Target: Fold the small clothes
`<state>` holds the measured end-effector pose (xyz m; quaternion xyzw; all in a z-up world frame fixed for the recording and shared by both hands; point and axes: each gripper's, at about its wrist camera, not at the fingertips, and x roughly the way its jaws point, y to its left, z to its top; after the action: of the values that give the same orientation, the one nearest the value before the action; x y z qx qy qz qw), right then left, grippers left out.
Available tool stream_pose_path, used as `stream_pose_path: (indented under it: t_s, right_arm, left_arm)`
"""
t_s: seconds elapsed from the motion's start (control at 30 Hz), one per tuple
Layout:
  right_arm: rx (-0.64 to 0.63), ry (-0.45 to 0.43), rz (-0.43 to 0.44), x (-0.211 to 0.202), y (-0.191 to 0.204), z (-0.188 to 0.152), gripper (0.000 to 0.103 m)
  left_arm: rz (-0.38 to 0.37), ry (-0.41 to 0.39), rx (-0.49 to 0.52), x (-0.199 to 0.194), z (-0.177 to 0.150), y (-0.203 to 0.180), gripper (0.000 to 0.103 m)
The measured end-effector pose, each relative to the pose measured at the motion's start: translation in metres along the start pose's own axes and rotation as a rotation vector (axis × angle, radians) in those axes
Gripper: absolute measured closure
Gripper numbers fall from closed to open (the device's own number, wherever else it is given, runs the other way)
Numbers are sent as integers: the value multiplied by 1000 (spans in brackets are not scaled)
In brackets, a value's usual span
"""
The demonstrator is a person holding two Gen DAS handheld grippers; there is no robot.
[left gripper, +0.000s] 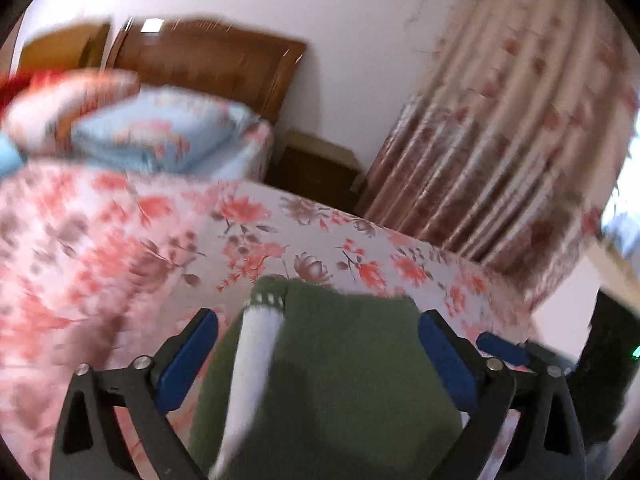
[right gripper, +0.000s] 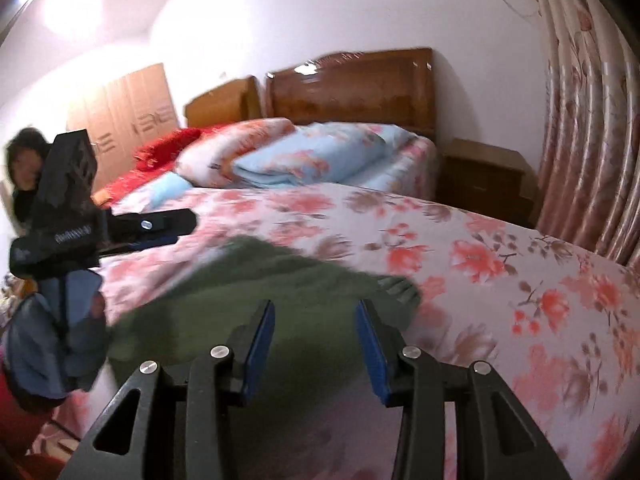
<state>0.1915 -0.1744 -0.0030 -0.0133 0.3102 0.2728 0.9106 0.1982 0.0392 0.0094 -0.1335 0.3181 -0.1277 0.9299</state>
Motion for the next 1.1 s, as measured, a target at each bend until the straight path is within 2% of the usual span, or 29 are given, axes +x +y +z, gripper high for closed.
stream_pose_path:
  t_s: [0.1, 0.23, 0.27, 0.33, 0.37, 0.43, 0.57, 0.67, 0.73, 0.83, 0.9, 1.0, 1.03, 1.1]
  right_arm:
    - [-64, 7, 10, -17, 38, -24, 60]
    - [-161, 69, -24, -10, 77, -64, 59]
    - [-187, 62, -56, -12, 83, -73, 59]
    - [-175, 84, -69, -22, 88, -78, 59]
    - [-161, 92, -76, -29, 89, -80, 59]
    - [-162, 77, -91, -52, 93, -88, 59]
    - [-97, 86, -75, -78, 87, -112, 59]
    - [-36, 137, -50, -74, 84, -128, 59]
    - [-28, 130, -66, -69, 87, -130, 59]
    - [36, 31, -75, -69, 85, -118, 59]
    - [46, 6, -120, -64, 84, -109, 59]
    - [35, 66, -128, -42, 82, -108, 59]
    - [27, 90, -130, -36, 81, -109, 59]
    - [27, 106, -128, -38, 81, -113, 59]
  left_arm:
    - [34, 1, 70, -17, -29, -6, 0]
    - [165, 122, 98, -2, -68, 7, 0]
    - [175, 157, 70, -3, -75, 16, 0]
    - [132, 130, -12, -24, -77, 30, 0]
    - [129, 87, -31, -43, -76, 37, 0]
    - [164, 31, -35, -73, -74, 49, 0]
    - [174, 26, -113, -108, -84, 84, 0]
    - [148, 36, -145, -120, -99, 96, 0]
    - [146, 22, -137, -119, -103, 90, 0]
    - [112, 33, -120, -105, -100, 72, 0]
    - [114, 42, -57, -94, -97, 52, 0]
    - [195, 69, 39, -71, -99, 32, 0]
    - [246, 135, 67, -55, -103, 30, 0]
    - [257, 184, 52, -49, -108, 36, 0]
